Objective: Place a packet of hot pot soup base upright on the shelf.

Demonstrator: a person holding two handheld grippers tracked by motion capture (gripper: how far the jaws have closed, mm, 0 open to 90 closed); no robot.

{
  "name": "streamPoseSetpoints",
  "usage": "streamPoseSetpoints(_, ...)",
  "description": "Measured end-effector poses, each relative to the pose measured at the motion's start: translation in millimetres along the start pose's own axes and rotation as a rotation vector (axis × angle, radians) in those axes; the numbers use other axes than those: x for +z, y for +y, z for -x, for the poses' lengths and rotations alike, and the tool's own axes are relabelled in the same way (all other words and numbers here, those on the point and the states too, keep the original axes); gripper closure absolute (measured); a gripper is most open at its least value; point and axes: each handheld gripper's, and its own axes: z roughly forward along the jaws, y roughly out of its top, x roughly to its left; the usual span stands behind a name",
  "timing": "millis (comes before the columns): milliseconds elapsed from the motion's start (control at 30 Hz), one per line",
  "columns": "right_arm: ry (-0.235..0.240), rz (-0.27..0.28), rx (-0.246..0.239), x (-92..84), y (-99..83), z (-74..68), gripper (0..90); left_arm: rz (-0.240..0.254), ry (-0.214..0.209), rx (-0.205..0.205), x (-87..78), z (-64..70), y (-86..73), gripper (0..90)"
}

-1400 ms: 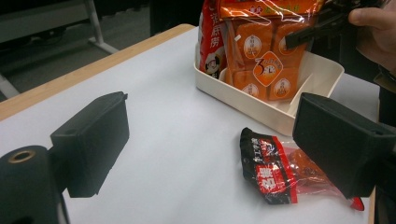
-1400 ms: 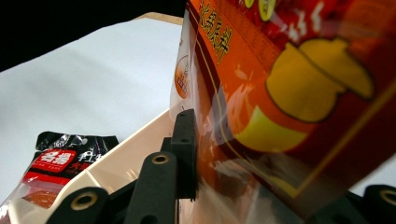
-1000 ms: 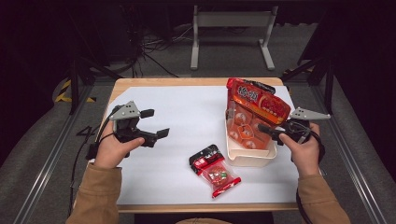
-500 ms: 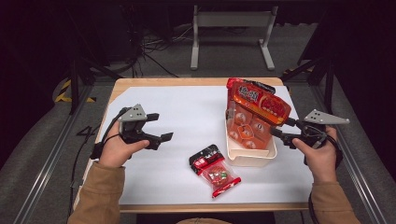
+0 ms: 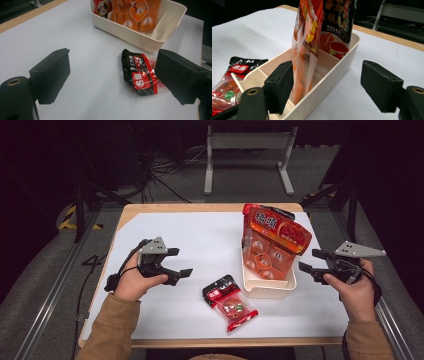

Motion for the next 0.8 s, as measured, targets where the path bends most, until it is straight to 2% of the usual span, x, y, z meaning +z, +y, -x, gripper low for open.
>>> streamPoseSetpoints(200,0.012,-0.030,-0.018,-0.8,-2.3,2.8,25.6,-0.002,-0.029,0.007,6.5,1.8,-2.8,17.3)
streamPoseSetpoints(300,0.013,-0.029,-0.017,-0.2,-5.2,5.5,25.7,0.013,-0.088,0.019,14.4,2.1,-6.6,23.6)
streamPoseSetpoints(367,0.016,-0.029,-0.024,-0.4,-7.3,7.9,25.7,0.005,-0.113,0.008,19.2,2.5,-8.1,27.1)
streamPoseSetpoints(500,0.013,-0.021,-0.020,-0.8,-9.7,10.5,26.0,0.006,-0.129,-0.010,24.8,3.3,-10.0,30.0)
streamPoseSetpoints(800,0.016,-0.005,-0.005,-1.1,-12.6,14.3,25.9,-0.059,-0.170,-0.042,48.4,8.3,-19.5,33.4)
